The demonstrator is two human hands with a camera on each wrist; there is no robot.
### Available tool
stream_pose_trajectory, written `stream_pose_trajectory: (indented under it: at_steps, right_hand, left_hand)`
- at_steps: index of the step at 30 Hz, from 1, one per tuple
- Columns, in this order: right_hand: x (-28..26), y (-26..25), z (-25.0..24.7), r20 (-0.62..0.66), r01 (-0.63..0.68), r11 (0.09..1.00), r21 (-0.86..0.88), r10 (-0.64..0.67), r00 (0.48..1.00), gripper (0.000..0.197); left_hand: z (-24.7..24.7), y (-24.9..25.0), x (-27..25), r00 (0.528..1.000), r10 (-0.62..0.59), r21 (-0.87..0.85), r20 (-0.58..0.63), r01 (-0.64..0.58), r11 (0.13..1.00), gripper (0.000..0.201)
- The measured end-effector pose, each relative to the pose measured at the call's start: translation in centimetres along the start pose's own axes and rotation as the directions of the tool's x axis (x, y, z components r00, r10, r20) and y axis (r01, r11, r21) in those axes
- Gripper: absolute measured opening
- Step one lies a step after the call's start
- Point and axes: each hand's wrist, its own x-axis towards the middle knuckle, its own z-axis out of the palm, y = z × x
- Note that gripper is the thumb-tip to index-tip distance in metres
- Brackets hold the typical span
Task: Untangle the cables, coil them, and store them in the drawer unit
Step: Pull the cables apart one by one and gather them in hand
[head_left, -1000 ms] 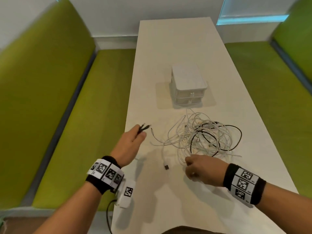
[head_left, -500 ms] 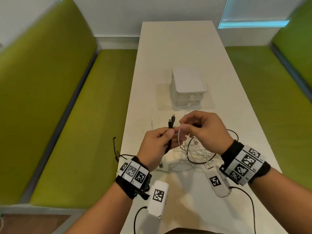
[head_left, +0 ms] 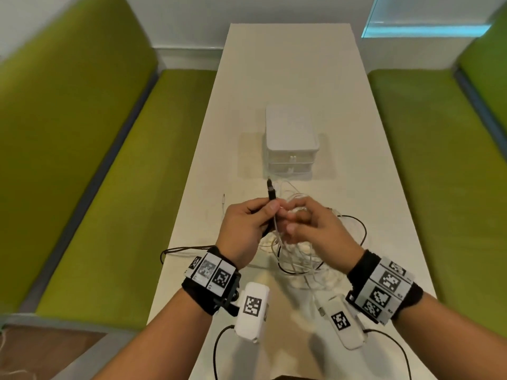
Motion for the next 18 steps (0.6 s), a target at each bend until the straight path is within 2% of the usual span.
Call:
stream_pose_trajectory:
  at_steps: [2,5,7,10,12,14,16,18]
  right_hand:
    - [-0.4,0.8,-0.4,0.074,-0.01,0.997,-0.081,0.016,0.997,0.032]
    - [-0.4,1.6,-1.0,0.117,0.03,0.97,-0.241,-0.002,0.993,0.011]
    - [-0.5,1.8,-1.0,0.129,0.054,0.964,-0.259,-0.02,0.991,0.007]
    - [-0.5,1.6,-1.1,0.11,0.095,0.946,-0.31,-0.063,0.992,0.013]
    - [-0.2,1.6,-1.3,0.118,0.083,0.941,-0.327,-0.047,0.992,0.016]
    - [-0.2,1.6,-1.5,0.141,0.087,0.952,-0.292,-0.047,0.989,0.016]
    - [-0.7,1.9,-1.2,0.16,0.144,0.957,-0.252,-0.106,0.981,0.01]
    - [-1.0,2.5,-1.0,0.215,0.197,0.932,-0.305,-0.134,0.967,0.005]
  left_hand:
    - [0.5,0.1,0.4,0.999,0.005,-0.034,-0.053,-0.007,0.999,0.017]
    - [0.8,0.0,0.7,0.999,-0.002,-0.012,-0.054,0.001,1.0,0.018]
    - [1.3,-0.1,0.7,1.0,-0.007,0.017,-0.026,0.008,1.0,0.017]
    - [2.1,-0.4,0.7,1.0,-0.017,0.023,-0.009,0.017,1.0,0.012]
    - [2.4,-0.5,0.7,1.0,-0.008,0.014,-0.007,0.008,1.0,0.009]
    - [2.4,-0.6,0.6,1.0,0.005,0.038,0.01,-0.005,0.999,0.011]
    - [2.4,-0.6,0.6,0.998,0.025,0.089,0.053,-0.03,0.996,0.017]
    - [2.6,-0.2,0.7,0.994,0.064,0.172,0.085,-0.078,0.982,0.022]
